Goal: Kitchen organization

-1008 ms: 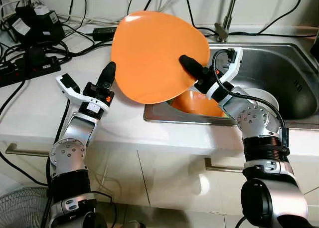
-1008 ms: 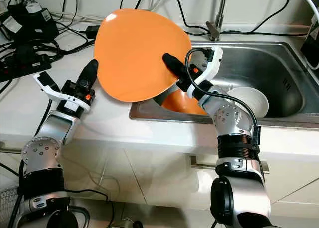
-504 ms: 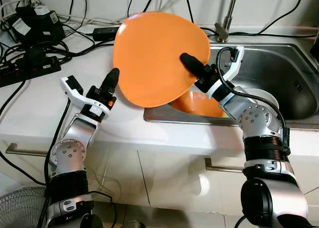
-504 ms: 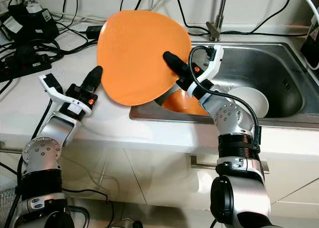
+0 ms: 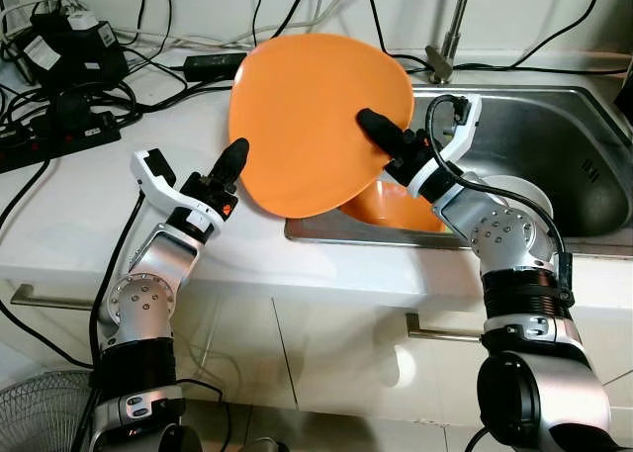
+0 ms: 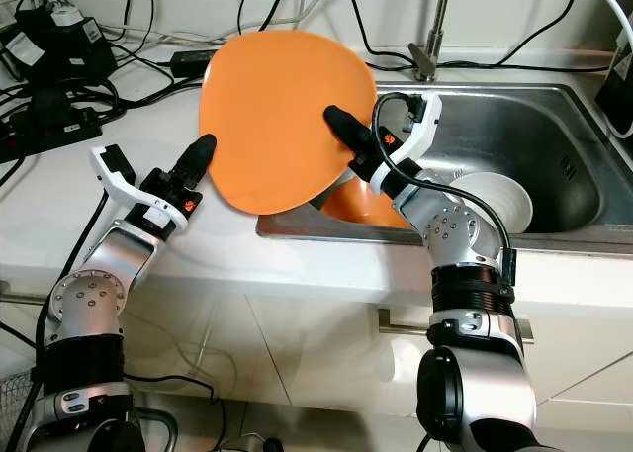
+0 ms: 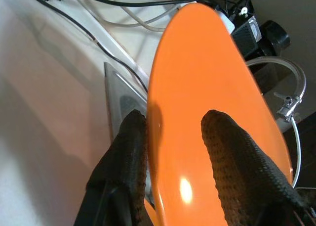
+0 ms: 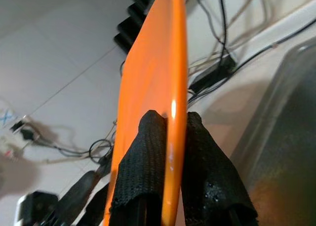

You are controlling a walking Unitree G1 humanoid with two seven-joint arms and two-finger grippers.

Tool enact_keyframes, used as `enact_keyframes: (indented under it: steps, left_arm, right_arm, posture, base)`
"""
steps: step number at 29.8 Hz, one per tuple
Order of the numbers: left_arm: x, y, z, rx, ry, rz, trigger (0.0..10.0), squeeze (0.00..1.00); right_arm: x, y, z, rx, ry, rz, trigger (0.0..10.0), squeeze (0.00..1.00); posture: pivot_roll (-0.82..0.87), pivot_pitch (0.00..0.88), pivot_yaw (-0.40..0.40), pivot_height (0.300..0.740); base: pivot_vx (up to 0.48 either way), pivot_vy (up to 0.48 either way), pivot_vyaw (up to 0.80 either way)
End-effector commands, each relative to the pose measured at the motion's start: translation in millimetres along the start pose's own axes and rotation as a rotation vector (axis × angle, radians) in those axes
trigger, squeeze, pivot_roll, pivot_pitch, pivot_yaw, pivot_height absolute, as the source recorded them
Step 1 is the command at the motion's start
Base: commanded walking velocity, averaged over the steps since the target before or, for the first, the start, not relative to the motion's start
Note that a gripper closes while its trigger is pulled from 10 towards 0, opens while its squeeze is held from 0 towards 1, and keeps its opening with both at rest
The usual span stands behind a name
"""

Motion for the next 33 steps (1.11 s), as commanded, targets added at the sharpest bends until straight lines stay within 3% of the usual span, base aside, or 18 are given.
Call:
enact_keyframes:
  steps: [1, 14, 23, 28, 29, 30, 31, 33]
  left_arm:
    - [3.3, 2, 16.2, 0.033, -0.069, -0.003, 10.0, 1.00]
    - [2.9, 0, 17.5, 0.037, -0.070, -0.018, 10.0, 1.00]
    - [2.1, 0, 16.3, 0.075, -0.054, -0.035, 10.0, 1.00]
    - [2.6, -4, 17.8, 0.147, -0.039, -0.071, 10.0, 1.00]
    - [3.4, -10, 26.5, 0.223, -0.069, -0.123, 10.0, 1.00]
    - [3.5, -13, 29.4, 0.245, -0.081, -0.142, 10.0, 0.91]
    - [3.5, -13, 29.4, 0.245, -0.081, -0.142, 10.0, 0.91]
    - [3.9, -20, 33.0, 0.287, -0.095, -0.180, 10.0, 0.76]
  right_arm:
    - [3.7, 14, 3.1, -0.028, -0.071, 0.066, 0.0, 0.00]
    - [0.5, 21, 18.4, -0.028, -0.179, 0.119, 0.0, 0.00]
    - [-14.5, 47, 45.6, -0.014, -0.383, 0.293, 0.0, 0.00]
    - [-32.4, 63, 62.0, -0.126, -0.545, 0.361, 0.0, 0.00]
    - [-38.3, 65, 68.5, -0.222, -0.610, 0.326, 0.0, 0.00]
    - [-39.9, 64, 71.0, -0.245, -0.629, 0.311, 0.0, 0.00]
    - [-39.9, 64, 71.0, -0.245, -0.629, 0.311, 0.0, 0.00]
    - [-42.4, 59, 76.8, -0.273, -0.656, 0.264, 0.0, 0.00]
  posture:
    - [-0.03, 0.037, 0.068, 0.740]
    - [-0.03, 0.040, 0.068, 0.740]
    - [-0.03, 0.042, 0.069, 0.740]
    - [-0.03, 0.043, 0.070, 0.740]
    - [-0.03, 0.046, 0.071, 0.740]
    - [-0.03, 0.046, 0.071, 0.740]
    - [-0.03, 0.046, 0.071, 0.740]
    - [-0.03, 0.048, 0.074, 0.740]
  base:
    - [0.000, 0.000, 0.00]
    - [0.000, 0.000, 0.00]
    - [0.000, 0.000, 0.00]
    - [0.000, 0.000, 0.00]
    - [0.000, 0.000, 0.00]
    - [0.000, 0.000, 0.00]
    - [0.000, 0.000, 0.00]
    - [0.000, 0.000, 0.00]
Point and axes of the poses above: a point about 5 cm out from each wrist's last joint towards the gripper, its own x axis pointing out of the wrist towards the gripper, its own y axis along the axis of the wrist's last joint, z = x × y, the point moved 2 cm from there along x, pointing out of the wrist towards the gripper, and after that the axes turned 3 degrees about x, right-handed, at the moved point
